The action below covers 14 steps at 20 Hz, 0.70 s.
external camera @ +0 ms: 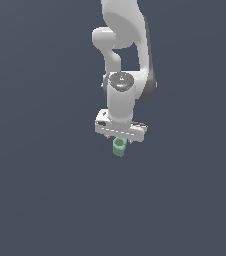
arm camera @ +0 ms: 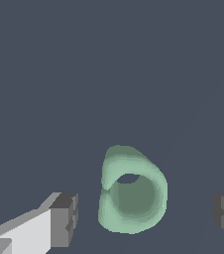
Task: Pick up the object and move it to a goal position.
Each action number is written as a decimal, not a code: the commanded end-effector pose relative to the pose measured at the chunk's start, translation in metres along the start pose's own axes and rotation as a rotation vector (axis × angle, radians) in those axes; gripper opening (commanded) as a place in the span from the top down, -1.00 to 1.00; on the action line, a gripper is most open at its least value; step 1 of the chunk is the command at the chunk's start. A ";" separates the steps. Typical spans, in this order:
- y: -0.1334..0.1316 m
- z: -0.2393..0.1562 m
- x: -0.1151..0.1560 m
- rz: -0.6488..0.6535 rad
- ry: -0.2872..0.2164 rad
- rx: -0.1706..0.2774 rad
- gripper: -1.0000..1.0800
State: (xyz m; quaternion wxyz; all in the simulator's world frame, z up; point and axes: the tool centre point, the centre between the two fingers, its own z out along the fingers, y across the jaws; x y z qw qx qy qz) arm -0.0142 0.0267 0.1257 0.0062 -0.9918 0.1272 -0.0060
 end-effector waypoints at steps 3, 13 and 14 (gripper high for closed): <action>0.000 0.012 -0.010 0.056 -0.006 -0.008 -0.92; 0.000 0.020 -0.016 0.089 -0.010 -0.014 -0.92; 0.000 0.021 -0.016 0.089 -0.010 -0.014 -0.92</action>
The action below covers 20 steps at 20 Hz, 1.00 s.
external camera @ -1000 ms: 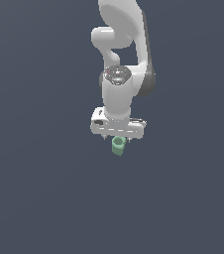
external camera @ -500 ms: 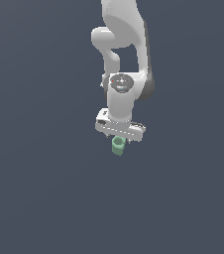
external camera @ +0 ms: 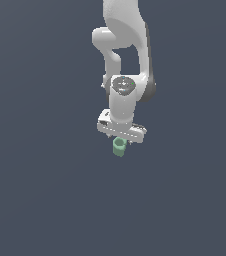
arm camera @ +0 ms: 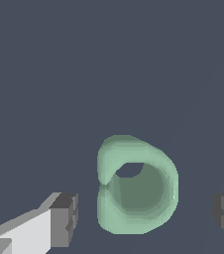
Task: Pick up the object and move it to a goal position.
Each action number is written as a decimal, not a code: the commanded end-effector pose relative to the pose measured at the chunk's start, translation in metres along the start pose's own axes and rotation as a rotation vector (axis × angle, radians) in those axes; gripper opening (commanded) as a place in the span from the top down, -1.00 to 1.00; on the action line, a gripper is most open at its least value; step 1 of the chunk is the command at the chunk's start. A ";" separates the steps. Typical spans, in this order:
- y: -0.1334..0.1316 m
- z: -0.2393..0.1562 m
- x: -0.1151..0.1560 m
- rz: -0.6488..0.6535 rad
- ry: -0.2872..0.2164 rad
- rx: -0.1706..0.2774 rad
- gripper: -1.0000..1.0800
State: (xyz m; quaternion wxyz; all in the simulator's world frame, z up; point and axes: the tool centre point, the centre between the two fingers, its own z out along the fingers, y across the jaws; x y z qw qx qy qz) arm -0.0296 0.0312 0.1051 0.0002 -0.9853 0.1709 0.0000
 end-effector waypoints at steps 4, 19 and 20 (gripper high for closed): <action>0.000 0.012 -0.001 0.001 0.000 0.000 -0.92; 0.000 0.050 -0.001 0.004 0.000 -0.001 1.00; 0.000 0.050 -0.001 0.004 0.000 -0.001 1.00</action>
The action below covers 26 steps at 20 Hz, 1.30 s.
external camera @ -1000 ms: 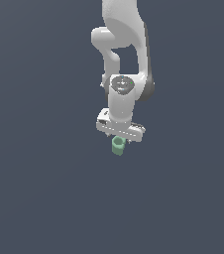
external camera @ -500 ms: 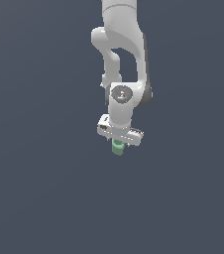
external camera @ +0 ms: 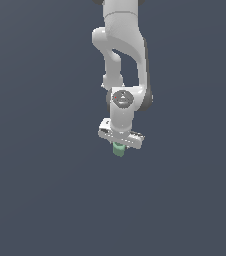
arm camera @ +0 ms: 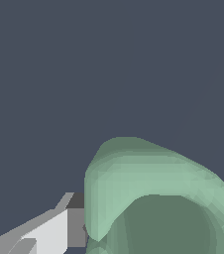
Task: Pick up the object and move it to a goal position.
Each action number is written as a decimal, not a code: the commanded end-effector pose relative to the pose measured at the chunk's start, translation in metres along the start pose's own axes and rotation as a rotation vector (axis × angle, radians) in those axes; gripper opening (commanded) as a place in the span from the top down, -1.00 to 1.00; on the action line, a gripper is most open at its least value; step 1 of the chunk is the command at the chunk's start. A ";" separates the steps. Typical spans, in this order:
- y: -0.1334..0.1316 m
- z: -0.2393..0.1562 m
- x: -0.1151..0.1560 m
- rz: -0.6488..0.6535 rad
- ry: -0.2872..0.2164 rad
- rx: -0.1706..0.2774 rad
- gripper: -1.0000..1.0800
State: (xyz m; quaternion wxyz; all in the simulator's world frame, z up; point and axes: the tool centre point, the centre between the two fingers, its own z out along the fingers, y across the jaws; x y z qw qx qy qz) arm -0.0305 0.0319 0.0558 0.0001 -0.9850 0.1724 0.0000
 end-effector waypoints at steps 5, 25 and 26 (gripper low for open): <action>0.000 0.001 0.000 0.001 0.000 0.000 1.00; 0.069 -0.097 0.038 0.000 0.000 0.001 1.00; 0.076 -0.106 0.042 0.000 0.000 0.001 1.00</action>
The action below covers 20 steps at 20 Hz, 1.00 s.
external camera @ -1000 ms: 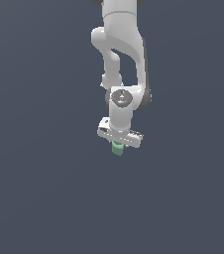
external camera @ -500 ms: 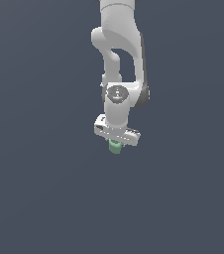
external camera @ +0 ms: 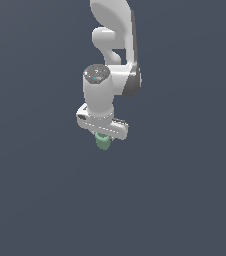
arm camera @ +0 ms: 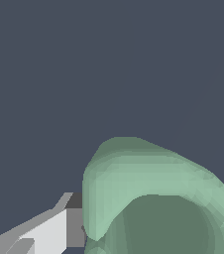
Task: Pick up the object and move it to a goal position.
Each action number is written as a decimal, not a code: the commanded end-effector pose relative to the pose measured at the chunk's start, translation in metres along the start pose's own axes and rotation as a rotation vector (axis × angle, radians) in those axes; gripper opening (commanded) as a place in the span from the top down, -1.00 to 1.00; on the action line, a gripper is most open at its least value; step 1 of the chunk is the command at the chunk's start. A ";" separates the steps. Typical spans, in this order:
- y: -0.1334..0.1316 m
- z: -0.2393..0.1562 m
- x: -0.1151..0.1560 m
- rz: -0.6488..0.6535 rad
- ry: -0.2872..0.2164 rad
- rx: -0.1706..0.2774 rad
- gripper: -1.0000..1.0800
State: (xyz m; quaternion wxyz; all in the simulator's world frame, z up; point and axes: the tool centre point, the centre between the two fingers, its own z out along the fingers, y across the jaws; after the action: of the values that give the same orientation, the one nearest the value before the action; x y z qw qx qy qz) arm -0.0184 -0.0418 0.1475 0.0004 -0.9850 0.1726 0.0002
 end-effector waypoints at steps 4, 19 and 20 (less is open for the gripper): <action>0.038 -0.054 0.021 0.000 0.000 0.001 1.00; 0.120 -0.172 0.074 0.000 0.000 -0.001 1.00; 0.122 -0.176 0.076 0.000 0.000 -0.001 1.00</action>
State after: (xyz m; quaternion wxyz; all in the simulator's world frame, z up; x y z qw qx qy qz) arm 0.0100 -0.1775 0.3161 0.0001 -0.9849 0.1733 -0.0006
